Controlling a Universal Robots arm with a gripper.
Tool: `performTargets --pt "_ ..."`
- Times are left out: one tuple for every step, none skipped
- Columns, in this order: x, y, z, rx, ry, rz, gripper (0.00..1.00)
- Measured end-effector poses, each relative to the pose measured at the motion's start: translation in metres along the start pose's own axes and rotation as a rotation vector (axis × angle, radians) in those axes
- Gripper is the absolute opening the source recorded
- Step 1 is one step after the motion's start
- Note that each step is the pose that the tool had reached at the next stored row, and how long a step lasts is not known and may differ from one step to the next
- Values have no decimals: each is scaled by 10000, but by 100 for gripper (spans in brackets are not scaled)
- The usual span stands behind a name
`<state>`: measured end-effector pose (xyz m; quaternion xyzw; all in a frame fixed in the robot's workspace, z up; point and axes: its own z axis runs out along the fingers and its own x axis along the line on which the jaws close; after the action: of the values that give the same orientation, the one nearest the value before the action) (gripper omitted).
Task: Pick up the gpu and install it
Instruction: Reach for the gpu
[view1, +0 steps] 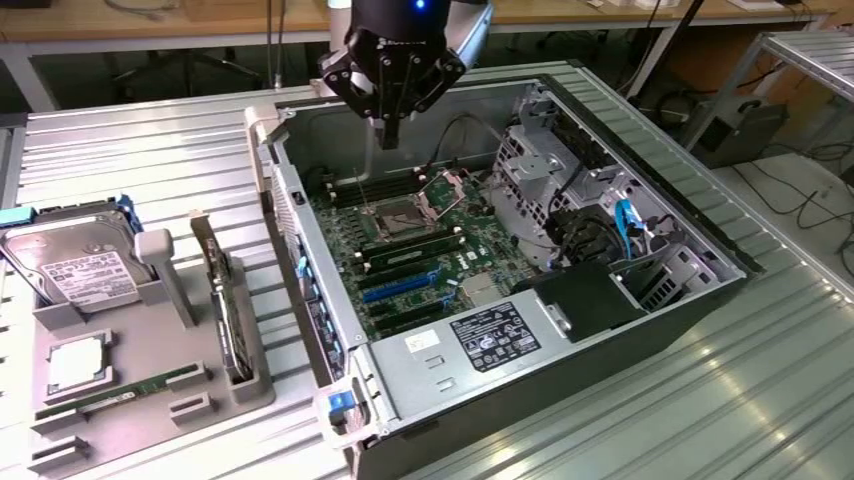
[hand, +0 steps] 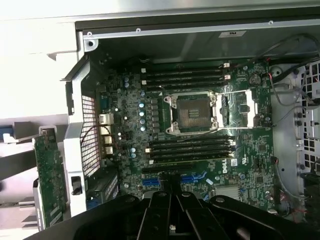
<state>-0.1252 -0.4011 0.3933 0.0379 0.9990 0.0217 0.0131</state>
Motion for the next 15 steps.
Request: performTargets --pt "35 -20 -2 0 -1 -1 11" --pt "77 -40 -4 1 -2 -2 11" --pt "131 -63 -6 0 -3 -1 11" --pt "178 -81 -8 0 -3 0 11" --pt "214 -96 -9 0 -4 -1 11" --pt "256 -113 -12 1 -3 -2 11" --pt "295 -129 -13 1 -4 -3 11" --pt "333 -144 -14 0 -5 -2 11" --pt "436 -184 -19 0 -7 -1 11" --pt "496 -208 -21 0 -8 -3 11" --pt "575 -239 -24 -1 -9 -2 11" --pt "653 -269 -28 0 -9 -1 11" --pt "737 -303 -31 -1 -12 -2 11" --pt "777 -319 -33 -1 -12 -2 11" --pt "813 -333 -35 0 -13 -2 11"
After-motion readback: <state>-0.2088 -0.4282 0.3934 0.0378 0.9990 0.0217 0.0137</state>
